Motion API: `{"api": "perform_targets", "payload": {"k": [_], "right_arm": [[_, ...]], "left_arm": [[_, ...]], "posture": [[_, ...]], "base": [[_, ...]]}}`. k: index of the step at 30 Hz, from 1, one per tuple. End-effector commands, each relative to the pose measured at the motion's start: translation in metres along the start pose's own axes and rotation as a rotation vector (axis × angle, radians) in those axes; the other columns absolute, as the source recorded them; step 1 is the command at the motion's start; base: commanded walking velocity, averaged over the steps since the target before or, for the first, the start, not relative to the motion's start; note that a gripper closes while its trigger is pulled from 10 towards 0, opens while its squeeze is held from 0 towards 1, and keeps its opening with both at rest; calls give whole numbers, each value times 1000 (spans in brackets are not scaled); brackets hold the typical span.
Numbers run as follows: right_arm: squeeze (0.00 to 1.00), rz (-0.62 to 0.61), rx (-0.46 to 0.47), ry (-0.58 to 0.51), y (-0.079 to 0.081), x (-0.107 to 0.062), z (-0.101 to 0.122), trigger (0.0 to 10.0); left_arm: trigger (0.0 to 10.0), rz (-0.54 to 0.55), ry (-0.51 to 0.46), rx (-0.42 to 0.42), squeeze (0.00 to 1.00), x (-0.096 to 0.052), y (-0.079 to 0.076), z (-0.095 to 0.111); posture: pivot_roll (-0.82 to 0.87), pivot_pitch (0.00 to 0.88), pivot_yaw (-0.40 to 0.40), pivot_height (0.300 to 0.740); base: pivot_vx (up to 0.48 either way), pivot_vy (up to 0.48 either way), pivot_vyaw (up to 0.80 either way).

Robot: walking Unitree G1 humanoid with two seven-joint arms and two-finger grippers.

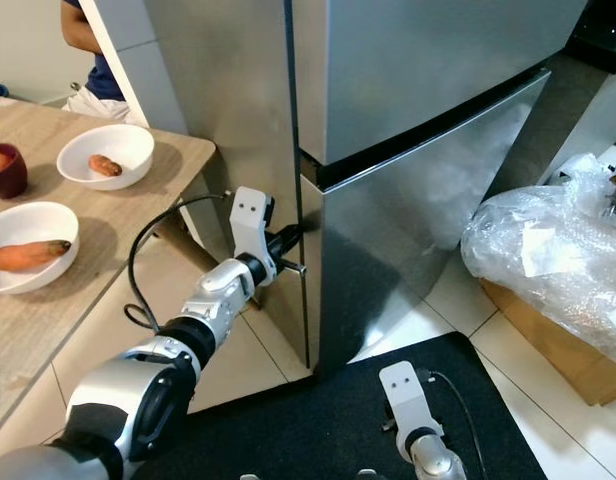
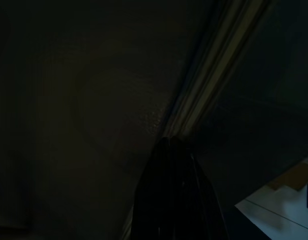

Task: Restocking fridge

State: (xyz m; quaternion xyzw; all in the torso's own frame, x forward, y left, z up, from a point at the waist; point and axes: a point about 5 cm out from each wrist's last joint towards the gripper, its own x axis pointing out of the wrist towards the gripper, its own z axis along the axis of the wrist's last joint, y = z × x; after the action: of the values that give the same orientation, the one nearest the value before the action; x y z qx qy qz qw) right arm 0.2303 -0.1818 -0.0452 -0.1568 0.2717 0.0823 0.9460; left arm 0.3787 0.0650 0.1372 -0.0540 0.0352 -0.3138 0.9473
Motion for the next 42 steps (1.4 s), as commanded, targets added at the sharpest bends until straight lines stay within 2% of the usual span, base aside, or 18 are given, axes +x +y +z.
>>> {"api": "perform_targets", "payload": {"k": [1,19,33,42], "right_arm": [[0,1,-5,9,1,-3,-6,10000],[0,-7,0,7,1,-4,-7,10000],[0,-10,6,7,2,-5,-8,10000],[0,-11,5,8,2,-5,-9,10000]], "left_arm": [[10000,-102,1,-13,0,8,-22,-2],[10000,-192,33,19,0,14,-33,1],[10000,-270,55,30,0,20,-52,-1],[10000,-286,57,29,0,21,-55,-1]], "posture": [[-208,181,18,740],[-204,188,37,740],[-206,192,40,740],[-205,193,40,740]], "base": [[0,0,0],[0,0,0],[0,0,0],[0,0,0]]}}
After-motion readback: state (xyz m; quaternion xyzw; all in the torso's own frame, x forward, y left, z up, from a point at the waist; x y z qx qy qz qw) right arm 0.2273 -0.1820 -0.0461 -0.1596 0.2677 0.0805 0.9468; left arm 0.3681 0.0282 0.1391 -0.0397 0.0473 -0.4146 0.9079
